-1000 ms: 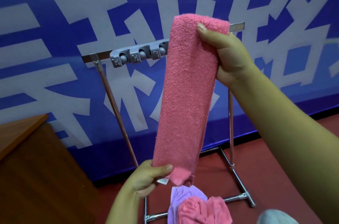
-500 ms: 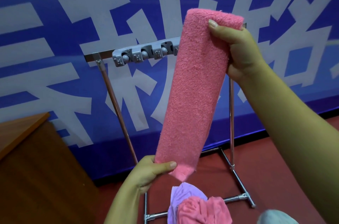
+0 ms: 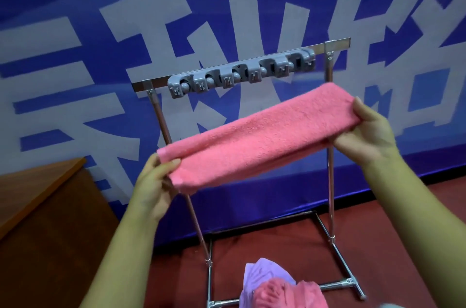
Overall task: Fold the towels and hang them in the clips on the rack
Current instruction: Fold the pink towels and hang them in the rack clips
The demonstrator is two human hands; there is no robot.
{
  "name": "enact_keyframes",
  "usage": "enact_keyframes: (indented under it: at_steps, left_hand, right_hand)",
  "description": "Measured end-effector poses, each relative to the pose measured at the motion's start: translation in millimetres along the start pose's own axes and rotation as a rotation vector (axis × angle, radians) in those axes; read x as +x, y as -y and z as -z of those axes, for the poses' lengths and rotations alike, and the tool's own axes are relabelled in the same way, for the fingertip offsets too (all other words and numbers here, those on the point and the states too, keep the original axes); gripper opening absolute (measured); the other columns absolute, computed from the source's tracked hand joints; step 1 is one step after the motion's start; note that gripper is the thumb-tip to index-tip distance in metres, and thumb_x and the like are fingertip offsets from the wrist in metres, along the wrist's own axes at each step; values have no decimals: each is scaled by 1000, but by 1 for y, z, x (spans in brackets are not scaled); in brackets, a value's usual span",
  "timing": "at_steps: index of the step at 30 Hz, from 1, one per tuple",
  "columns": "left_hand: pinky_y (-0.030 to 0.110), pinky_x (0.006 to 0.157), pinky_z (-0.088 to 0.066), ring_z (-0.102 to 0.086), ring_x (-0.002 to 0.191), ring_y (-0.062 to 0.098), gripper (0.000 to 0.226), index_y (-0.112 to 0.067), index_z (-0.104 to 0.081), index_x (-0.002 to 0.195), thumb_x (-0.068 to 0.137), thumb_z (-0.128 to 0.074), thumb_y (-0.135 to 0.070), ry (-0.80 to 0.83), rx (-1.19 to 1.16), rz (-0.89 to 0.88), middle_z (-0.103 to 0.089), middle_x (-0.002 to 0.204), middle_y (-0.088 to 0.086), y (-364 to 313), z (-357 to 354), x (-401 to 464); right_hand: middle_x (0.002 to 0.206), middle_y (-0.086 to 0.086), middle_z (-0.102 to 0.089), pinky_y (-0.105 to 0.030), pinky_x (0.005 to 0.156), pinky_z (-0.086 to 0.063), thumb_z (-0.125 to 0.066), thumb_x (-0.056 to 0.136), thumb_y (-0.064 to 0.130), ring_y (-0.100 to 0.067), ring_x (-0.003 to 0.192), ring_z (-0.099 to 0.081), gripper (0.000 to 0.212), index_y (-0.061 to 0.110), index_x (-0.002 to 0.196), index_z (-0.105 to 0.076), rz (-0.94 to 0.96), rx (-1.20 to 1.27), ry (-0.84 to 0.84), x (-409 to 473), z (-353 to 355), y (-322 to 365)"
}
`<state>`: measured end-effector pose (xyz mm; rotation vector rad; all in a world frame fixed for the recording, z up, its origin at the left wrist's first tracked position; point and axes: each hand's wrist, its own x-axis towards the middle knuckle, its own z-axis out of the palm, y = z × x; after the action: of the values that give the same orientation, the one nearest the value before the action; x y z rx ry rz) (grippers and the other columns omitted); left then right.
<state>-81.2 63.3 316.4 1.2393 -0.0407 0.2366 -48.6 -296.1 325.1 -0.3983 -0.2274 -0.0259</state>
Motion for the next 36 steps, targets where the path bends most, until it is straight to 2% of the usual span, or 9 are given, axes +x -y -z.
enact_keyframes:
  at_steps: [5, 11, 13, 15, 19, 24, 27, 32, 36]
  left_hand:
    - [38, 56, -58, -58, 87, 19, 57, -42, -45, 131, 92, -49, -1, 25, 216, 32, -52, 120, 0, -45, -29, 16]
    - [33, 63, -58, -59, 75, 15, 49, -27, -55, 130, 91, -50, 1, 94, 400, 99, -61, 116, 7, -75, -79, 39]
    - [30, 58, -58, -62, 68, 15, 46, -20, -58, 127, 89, -50, 4, 107, 451, 125, -65, 111, 11, -78, -99, 45]
    - [26, 48, -56, -64, 55, 13, 44, -14, -60, 125, 88, -48, 8, 128, 530, 153, -67, 97, 11, -83, -118, 48]
    - [25, 51, -58, -63, 52, 12, 39, -12, -65, 114, 86, -49, 10, 185, 766, 157, -66, 94, 11, -101, -151, 55]
    - [23, 53, -53, -58, 52, 11, 28, -19, -68, 89, 88, -49, 2, 221, 1018, 79, -65, 86, 9, -128, -176, 55]
    - [22, 56, -48, -53, 56, 10, 20, -21, -65, 92, 93, -49, -11, 233, 1107, 87, -61, 77, 4, -144, -175, 56]
    - [16, 39, -49, -58, 38, 6, 12, -11, -62, 81, 91, -58, -17, 149, 993, 125, -63, 51, -2, -164, -148, 56]
    - [19, 50, -55, -60, 44, 6, 6, -11, -63, 91, 88, -58, -13, 122, 910, 159, -65, 58, -2, -176, -107, 60]
  right_hand:
    - [124, -10, -64, -47, 91, -48, -86, 47, 19, -26, 111, -63, 84, 12, 125, -56, -58, 81, -72, -13, 58, -22]
    - [95, -19, -72, -44, 60, -59, -95, 13, 7, -31, 83, -72, 84, -4, 92, -69, -249, 192, -250, -34, 114, -80]
    - [79, -23, -72, -38, 50, -58, -93, 45, 19, -32, 66, -72, 45, -11, 71, -71, -395, 114, -362, -46, 119, -100]
    - [65, -18, -71, -25, 40, -54, -56, 90, 36, -22, 50, -69, 52, -8, 66, -71, -468, 107, -494, -57, 131, -120]
    - [44, -6, -63, -11, 31, -40, -36, 99, 43, -10, 31, -57, 43, 7, 83, -55, -478, 158, -697, -75, 155, -150]
    - [104, -28, -62, -48, 58, -57, -51, 78, 67, -35, 86, -66, 69, 2, 102, -52, -771, 15, -490, -69, 133, -189]
    - [117, -31, -53, -59, 66, -53, -55, 73, 68, -40, 104, -58, 75, 1, 107, -48, -787, -11, -403, -53, 105, -201]
    - [97, -24, -69, -43, 59, -59, -94, 38, 30, -32, 75, -72, 76, -9, 97, -66, -794, 20, -237, -32, 84, -196]
    - [76, -20, -71, -30, 53, -58, -94, 7, -2, -28, 62, -71, 88, -2, 90, -63, -668, 84, -213, -16, 86, -174]
